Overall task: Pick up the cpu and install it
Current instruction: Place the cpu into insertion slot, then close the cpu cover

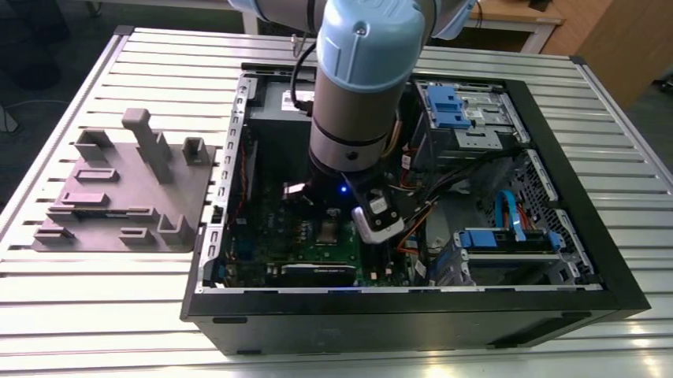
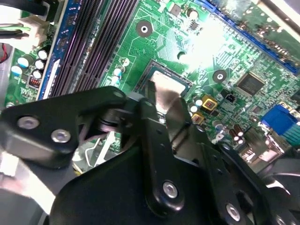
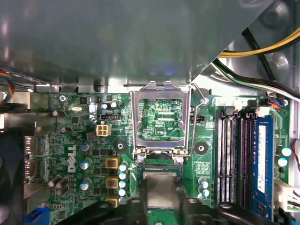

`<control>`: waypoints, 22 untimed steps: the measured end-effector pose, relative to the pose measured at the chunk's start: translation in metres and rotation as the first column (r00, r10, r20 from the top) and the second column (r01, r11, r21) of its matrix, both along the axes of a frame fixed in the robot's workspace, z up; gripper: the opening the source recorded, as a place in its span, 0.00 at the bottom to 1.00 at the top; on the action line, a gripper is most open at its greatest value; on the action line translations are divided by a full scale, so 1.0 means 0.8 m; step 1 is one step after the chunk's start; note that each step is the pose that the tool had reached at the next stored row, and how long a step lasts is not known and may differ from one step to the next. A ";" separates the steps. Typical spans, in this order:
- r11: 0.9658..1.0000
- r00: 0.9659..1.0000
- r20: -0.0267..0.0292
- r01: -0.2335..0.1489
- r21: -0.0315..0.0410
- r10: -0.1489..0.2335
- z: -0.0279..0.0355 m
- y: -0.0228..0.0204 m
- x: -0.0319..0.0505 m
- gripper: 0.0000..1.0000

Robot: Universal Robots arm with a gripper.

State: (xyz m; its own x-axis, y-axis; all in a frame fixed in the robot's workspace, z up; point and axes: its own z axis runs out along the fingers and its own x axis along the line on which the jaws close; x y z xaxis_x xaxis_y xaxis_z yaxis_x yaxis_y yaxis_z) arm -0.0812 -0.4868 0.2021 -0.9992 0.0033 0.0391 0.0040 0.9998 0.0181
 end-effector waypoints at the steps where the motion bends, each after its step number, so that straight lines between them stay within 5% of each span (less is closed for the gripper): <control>1: 1.000 1.000 0.000 0.000 0.000 0.000 0.0012 0.0000 0.000 0.34; 6: 1.000 1.000 0.000 0.000 0.000 0.000 0.0026 0.0000 0.000 0.10; 22: 1.000 1.000 0.000 0.000 0.000 0.000 0.0055 0.0000 0.000 0.10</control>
